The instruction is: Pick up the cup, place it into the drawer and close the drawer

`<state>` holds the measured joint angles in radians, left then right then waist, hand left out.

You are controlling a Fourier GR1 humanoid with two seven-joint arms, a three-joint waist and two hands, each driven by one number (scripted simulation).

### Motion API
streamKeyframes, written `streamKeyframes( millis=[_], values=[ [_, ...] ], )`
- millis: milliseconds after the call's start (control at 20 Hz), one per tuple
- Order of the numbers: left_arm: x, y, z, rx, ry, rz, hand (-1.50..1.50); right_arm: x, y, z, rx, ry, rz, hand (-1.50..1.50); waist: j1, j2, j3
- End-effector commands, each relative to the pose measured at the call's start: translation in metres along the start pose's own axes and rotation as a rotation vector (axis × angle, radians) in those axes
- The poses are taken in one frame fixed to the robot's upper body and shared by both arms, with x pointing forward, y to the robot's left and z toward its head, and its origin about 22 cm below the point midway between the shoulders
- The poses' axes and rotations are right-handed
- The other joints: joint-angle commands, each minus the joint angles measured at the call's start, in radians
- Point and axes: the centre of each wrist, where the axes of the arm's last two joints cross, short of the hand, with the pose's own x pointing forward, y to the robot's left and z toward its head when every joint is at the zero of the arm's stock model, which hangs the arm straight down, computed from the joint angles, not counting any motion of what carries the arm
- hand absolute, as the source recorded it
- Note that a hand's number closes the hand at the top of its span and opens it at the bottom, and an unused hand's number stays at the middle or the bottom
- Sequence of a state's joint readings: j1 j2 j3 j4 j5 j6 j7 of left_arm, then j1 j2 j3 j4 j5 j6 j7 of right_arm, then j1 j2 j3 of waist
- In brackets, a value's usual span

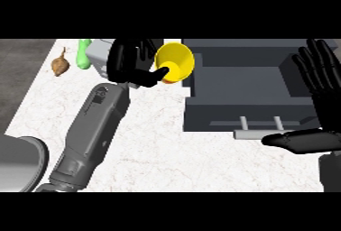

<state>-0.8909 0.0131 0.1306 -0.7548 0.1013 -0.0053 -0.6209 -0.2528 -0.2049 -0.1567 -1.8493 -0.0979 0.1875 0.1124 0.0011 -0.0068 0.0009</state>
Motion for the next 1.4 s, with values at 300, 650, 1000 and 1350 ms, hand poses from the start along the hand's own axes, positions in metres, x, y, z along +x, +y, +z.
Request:
streamKeyframes(
  millis=[300, 650, 1000, 1350],
  values=[
    [0.053, -0.076, -0.081, -0.02, 0.071, -0.119, 1.5, 0.003, 0.003, -0.001, 0.023, -0.018, -0.006, -1.5, -0.034, 0.012, 0.0],
    [0.049, -0.099, -0.093, 0.002, 0.266, -0.212, 1.5, 0.0, -0.003, -0.017, 0.04, -0.036, -0.035, -1.5, -0.08, 0.025, 0.001],
    [0.021, -0.092, -0.072, -0.097, 0.418, -0.286, 1.5, 0.004, -0.004, -0.014, 0.076, -0.089, -0.038, -1.5, -0.137, 0.039, 0.002],
    [0.004, -0.088, -0.054, -0.167, 0.487, -0.353, 1.5, 0.009, 0.026, -0.031, 0.143, -0.096, -0.057, -1.5, -0.194, 0.051, 0.001]
  ],
)
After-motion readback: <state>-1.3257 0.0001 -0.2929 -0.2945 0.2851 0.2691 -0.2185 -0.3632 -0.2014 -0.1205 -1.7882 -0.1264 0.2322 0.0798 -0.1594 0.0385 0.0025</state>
